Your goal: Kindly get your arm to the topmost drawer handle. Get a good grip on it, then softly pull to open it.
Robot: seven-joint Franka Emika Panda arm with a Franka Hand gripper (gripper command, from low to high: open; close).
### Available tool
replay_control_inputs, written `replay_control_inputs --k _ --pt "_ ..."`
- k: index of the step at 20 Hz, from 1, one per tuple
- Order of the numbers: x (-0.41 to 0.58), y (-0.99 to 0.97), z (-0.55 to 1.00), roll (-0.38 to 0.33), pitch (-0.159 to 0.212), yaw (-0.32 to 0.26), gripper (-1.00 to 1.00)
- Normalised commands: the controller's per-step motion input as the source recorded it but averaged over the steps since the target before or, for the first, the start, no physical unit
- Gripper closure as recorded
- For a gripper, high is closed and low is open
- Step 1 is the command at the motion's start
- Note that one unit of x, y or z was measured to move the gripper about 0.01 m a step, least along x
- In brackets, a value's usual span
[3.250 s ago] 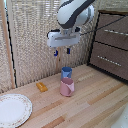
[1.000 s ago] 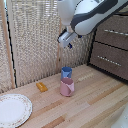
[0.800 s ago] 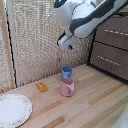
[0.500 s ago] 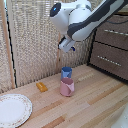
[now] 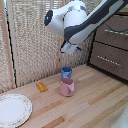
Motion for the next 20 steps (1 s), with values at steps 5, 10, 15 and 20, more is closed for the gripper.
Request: replay_control_inputs --k 5,10,15,20 --pt "-0.191 -0.15 -0.05 -0.375 -0.056 0.156 -1.0" --pt "-0.013 -0.12 -0.04 -0.304 -0.045 0.206 -1.0" --pt "-0.034 -0.13 0.05 -0.181 -0.009 0.271 -1.0" --pt "-0.143 -0.22 0.43 -0.088 -0.002 0.256 -1.0"
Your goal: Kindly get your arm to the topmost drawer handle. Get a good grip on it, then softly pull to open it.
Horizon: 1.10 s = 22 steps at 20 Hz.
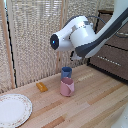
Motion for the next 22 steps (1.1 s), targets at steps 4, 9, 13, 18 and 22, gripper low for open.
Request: replay_control_inputs --k 4,9,13,18,22 --pt "-0.065 -0.6 0.34 -0.038 0.0 0.17 -1.0" --pt "0.0 -0.8 0.05 -0.019 0.0 0.125 -1.0" --pt "0.0 -0.82 0.03 -0.039 0.0 0.109 -1.0" --pt "0.0 -0.77 0.17 -0.09 -0.025 0.09 -1.0" --pt "0.0 -0.84 0.3 -0.107 -0.052 0.023 -1.0"
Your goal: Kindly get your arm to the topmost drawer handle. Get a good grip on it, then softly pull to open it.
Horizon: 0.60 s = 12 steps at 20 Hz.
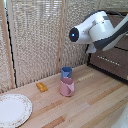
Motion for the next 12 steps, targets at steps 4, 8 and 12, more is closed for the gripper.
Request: replay_control_inputs --k 4,8,12 --pt "0.021 -0.77 0.15 -0.108 -0.003 0.026 -1.0" --pt "0.056 -0.65 0.04 -0.146 0.0 0.014 -1.0" --pt "0.171 -0.43 -0.04 -0.107 -0.002 -0.039 -1.0"
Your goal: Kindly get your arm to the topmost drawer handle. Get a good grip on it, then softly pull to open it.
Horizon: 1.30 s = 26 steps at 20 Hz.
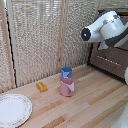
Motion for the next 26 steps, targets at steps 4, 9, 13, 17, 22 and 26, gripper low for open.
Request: replay_control_inputs --k 4,9,13,17,22,26 --pt "0.154 -0.48 -0.02 -0.022 -0.012 -0.067 -1.0" --pt "0.087 -0.44 0.0 0.183 -0.008 -0.038 1.0" --pt "0.0 -0.24 0.0 0.228 -0.016 0.0 1.0" --pt "0.004 -0.13 0.0 0.033 0.001 -0.046 1.0" --pt "-0.002 0.29 -0.09 0.011 0.0 -0.011 1.0" --pt "0.004 0.82 -0.22 0.009 0.0 0.0 1.0"
